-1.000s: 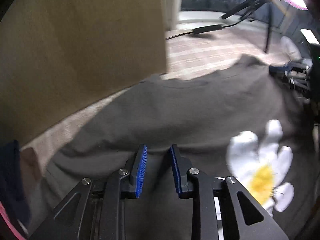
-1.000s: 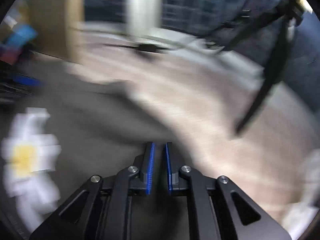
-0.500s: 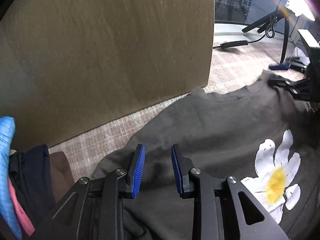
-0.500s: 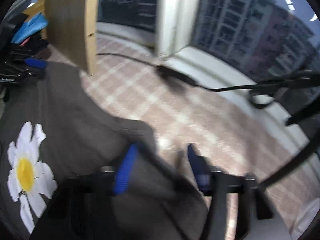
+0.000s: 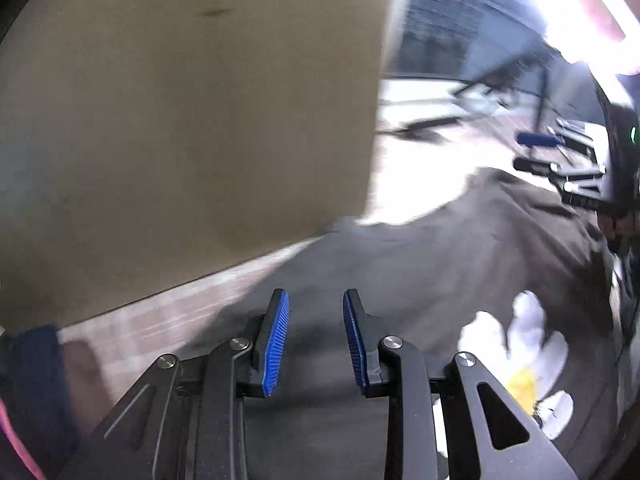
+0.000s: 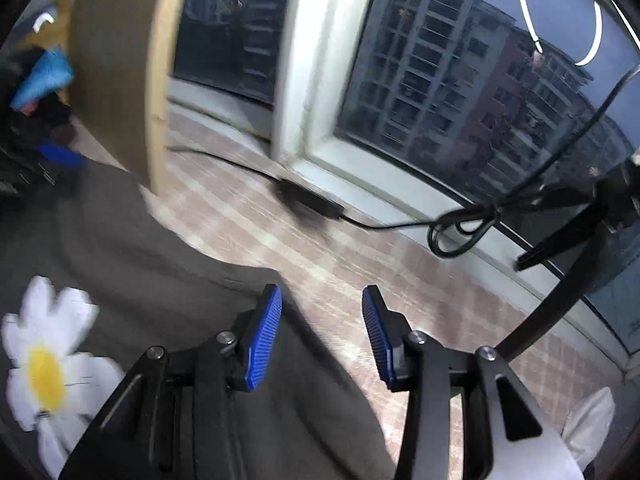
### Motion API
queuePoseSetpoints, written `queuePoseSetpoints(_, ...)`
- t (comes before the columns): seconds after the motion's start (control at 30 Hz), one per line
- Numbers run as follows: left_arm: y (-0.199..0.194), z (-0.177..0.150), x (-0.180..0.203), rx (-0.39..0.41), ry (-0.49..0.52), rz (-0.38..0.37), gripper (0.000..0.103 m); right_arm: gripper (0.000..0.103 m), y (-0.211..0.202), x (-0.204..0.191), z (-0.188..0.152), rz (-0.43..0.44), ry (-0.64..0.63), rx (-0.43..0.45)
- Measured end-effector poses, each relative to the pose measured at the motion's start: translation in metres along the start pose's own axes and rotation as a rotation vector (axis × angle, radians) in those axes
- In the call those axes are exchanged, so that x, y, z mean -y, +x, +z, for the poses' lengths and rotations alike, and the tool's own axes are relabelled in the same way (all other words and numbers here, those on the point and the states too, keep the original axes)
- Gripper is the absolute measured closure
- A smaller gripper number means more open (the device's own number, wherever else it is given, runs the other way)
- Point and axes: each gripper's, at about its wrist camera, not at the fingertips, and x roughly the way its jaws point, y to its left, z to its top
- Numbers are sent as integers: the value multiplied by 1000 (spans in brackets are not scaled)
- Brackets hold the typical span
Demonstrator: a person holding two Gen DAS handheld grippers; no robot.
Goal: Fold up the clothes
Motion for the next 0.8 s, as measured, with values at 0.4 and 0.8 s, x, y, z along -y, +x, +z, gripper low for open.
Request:
queuePoseSetpoints(0.4, -4, -12, 6, 24, -2, 84, 77, 61, 14, -12, -26, 65, 22, -105)
queuePoseSetpoints(0.8, 33, 4, 43, 9, 11, 248, 73, 72, 13, -66, -16, 106, 21, -106)
